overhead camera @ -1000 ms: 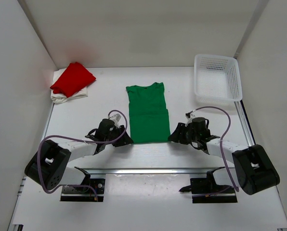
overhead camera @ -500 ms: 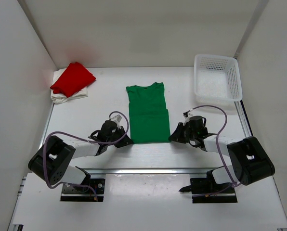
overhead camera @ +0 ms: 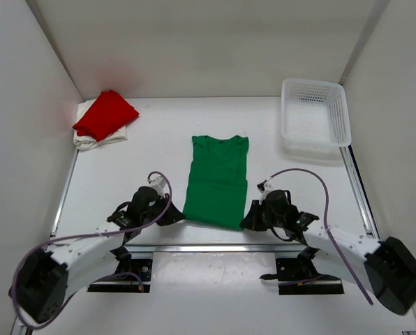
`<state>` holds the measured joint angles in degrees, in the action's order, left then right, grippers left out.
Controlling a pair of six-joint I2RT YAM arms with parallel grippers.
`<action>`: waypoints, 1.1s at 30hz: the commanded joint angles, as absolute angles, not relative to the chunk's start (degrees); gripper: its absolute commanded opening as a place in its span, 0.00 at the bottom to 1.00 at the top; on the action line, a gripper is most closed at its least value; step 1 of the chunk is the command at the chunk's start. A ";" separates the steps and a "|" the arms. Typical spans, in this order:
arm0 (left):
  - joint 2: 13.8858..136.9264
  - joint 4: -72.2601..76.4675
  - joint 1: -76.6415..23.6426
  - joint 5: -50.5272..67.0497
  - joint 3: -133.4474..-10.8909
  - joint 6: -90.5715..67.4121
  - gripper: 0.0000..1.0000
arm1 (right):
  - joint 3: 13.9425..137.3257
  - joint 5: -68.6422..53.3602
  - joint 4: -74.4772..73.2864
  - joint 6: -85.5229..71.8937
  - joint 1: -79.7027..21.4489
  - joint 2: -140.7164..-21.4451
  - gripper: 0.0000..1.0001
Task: Fold and stack the t-shirts
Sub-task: Fold the long partially folded tshirt into a neat square
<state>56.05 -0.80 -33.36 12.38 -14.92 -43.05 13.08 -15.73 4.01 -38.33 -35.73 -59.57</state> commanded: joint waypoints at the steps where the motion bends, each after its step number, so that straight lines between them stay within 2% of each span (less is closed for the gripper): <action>1: 46.88 -12.81 -35.41 11.34 -15.72 -43.24 0.00 | 12.74 -9.32 -6.66 -43.06 -39.55 -50.13 0.00; 3: 43.78 -15.55 -35.25 10.99 -20.28 -43.42 0.00 | 14.57 -10.37 -8.70 -42.63 -37.72 -45.11 0.00; 5: 45.78 -14.86 -33.49 12.91 -24.93 -42.54 0.00 | 18.18 -11.94 -11.41 -40.70 -34.38 -44.39 0.00; 8: 52.44 -11.17 -32.26 13.88 -32.93 -41.49 0.00 | 26.18 -15.62 -13.09 -34.73 -27.44 -48.40 0.00; 10: 57.29 -6.35 -30.42 15.89 -37.34 -41.75 0.00 | 32.67 -19.58 -11.17 -30.61 -20.95 -53.25 0.00; 16: 79.93 1.49 -24.00 15.91 -53.05 -43.07 0.00 | 51.29 -26.27 -8.36 -25.67 -11.97 -77.39 0.01; 22: 99.46 0.01 -18.82 13.63 -70.11 -43.25 0.00 | 69.25 -29.87 -8.88 -24.44 -8.27 -97.43 0.00; 27: 109.42 0.44 -15.74 11.96 -76.03 -46.22 0.00 | 83.21 -29.97 -11.25 -24.17 -7.30 -110.03 0.00; 29: 112.83 2.19 -14.86 13.00 -76.99 -47.28 0.04 | 87.00 -29.97 -11.69 -24.78 -6.95 -115.47 0.03; 31: 114.77 2.54 -13.89 13.98 -78.13 -48.34 0.13 | 89.90 -30.94 -12.30 -24.52 -6.94 -117.94 0.14; 32: 115.31 3.85 -13.71 14.58 -77.96 -48.77 0.24 | 91.65 -30.42 -12.65 -24.61 -6.51 -118.65 0.24; 33: 115.40 4.74 -13.28 15.55 -77.78 -49.56 0.47 | 92.02 -29.98 -13.87 -24.44 -6.76 -118.48 0.32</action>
<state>116.11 1.80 -14.68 14.37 -75.83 -46.87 88.09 -29.67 -12.05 -25.41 -7.60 -118.93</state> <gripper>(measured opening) 0.339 0.283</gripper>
